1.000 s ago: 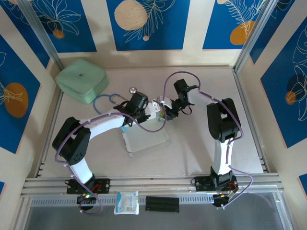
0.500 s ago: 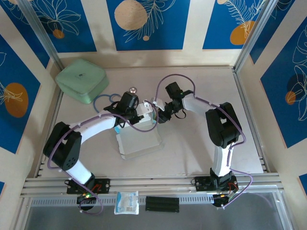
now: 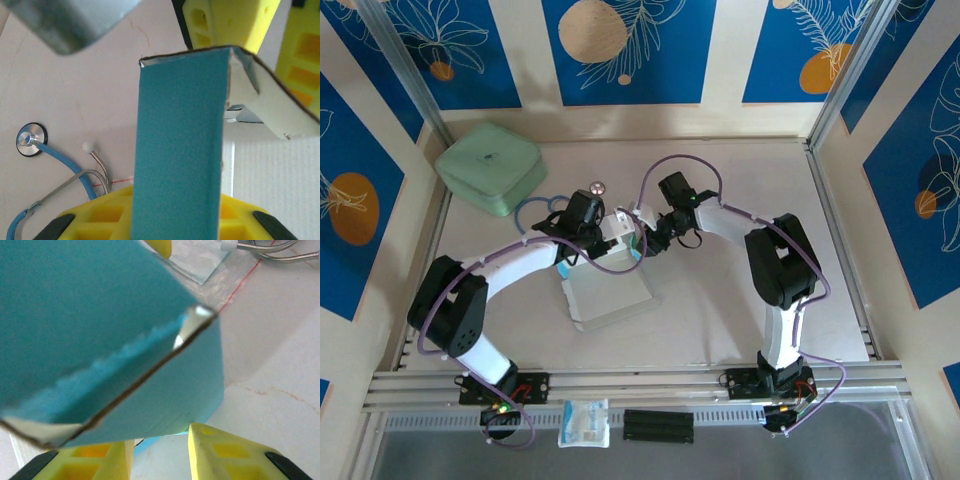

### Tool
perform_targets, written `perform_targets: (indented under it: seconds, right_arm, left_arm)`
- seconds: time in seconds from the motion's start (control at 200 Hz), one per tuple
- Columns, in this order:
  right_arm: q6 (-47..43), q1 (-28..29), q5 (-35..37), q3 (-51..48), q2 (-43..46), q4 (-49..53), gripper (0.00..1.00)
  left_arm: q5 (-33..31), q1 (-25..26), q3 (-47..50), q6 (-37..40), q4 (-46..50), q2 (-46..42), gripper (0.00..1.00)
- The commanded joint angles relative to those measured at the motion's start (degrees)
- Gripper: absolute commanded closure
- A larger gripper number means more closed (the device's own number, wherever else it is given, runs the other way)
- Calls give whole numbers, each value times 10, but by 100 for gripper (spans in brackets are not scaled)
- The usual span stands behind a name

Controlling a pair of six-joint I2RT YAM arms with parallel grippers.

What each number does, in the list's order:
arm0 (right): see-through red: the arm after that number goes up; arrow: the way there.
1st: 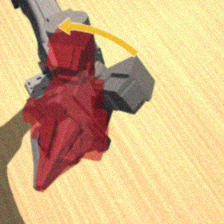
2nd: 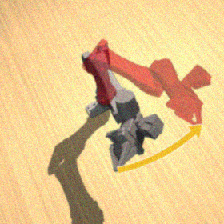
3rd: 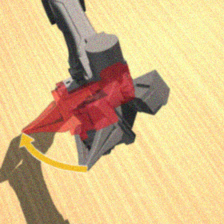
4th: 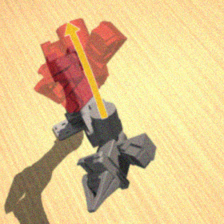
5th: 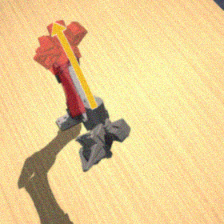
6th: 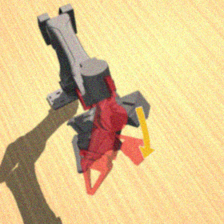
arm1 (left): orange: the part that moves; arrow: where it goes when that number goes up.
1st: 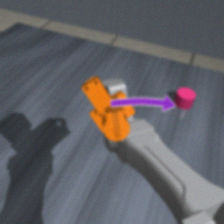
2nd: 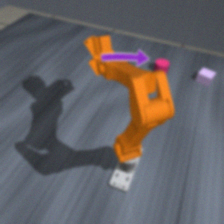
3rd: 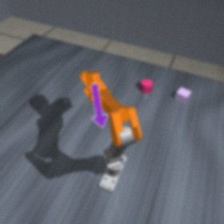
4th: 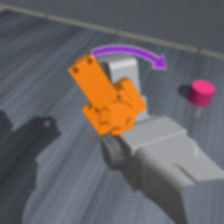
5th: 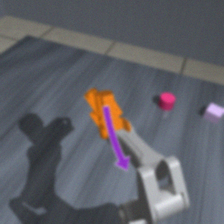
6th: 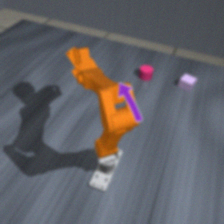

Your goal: Fold the paper box

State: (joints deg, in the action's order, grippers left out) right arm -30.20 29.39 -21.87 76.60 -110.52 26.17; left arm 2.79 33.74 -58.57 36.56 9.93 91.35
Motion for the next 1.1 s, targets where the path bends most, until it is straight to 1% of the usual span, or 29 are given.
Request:
perform_targets:
  seconds: [0.0, 0.1, 0.255, 0.32, 0.475, 0.535, 0.565, 0.64, 0.745, 0.845, 0.935, 1.015, 1.096]
  right_arm:
    - [9, 24, -59, 30, -8, -124, 68]
    - [16, 34, -46, -5, 5, -191, 68]
    - [-22, 44, -76, -58, 29, -252, 61]
    - [-28, 43, -70, -72, 37, -268, 59]
    - [-15, 20, -84, -73, 48, -265, 61]
    - [-17, 8, -92, -72, 51, -257, 65]
    - [-14, 3, -95, -69, 52, -250, 66]
    - [5, -6, -97, -55, 50, -227, 66]
    - [21, -12, -92, -56, 50, -223, 66]
    - [34, -11, -87, -63, 49, -223, 66]
    - [50, -12, -75, -64, 50, -219, 66]
    - [73, -15, -56, -66, 53, -215, 64]
    - [102, -23, -51, -74, 61, -216, 63]
  left_arm:
    - [99, 14, 17, 6, 21, 14, 78]
    - [108, 13, 15, 5, 26, 15, 79]
    - [111, 12, 3, 7, 42, 26, 78]
    - [110, 10, 0, 11, 48, 30, 79]
    - [89, 9, 0, 18, 45, 34, 79]
    - [70, 9, -1, 23, 43, 38, 78]
    - [59, 9, -4, 25, 45, 40, 76]
    - [39, 9, -16, 14, 51, 42, 65]
    - [50, 8, -17, -8, 34, 19, 49]
    - [55, 8, -1, -41, -5, -20, 39]
    - [50, 8, 7, -70, -14, -53, 33]
    - [40, 7, 15, -92, -12, -82, 32]
    - [17, 7, 14, -121, 4, -106, 31]
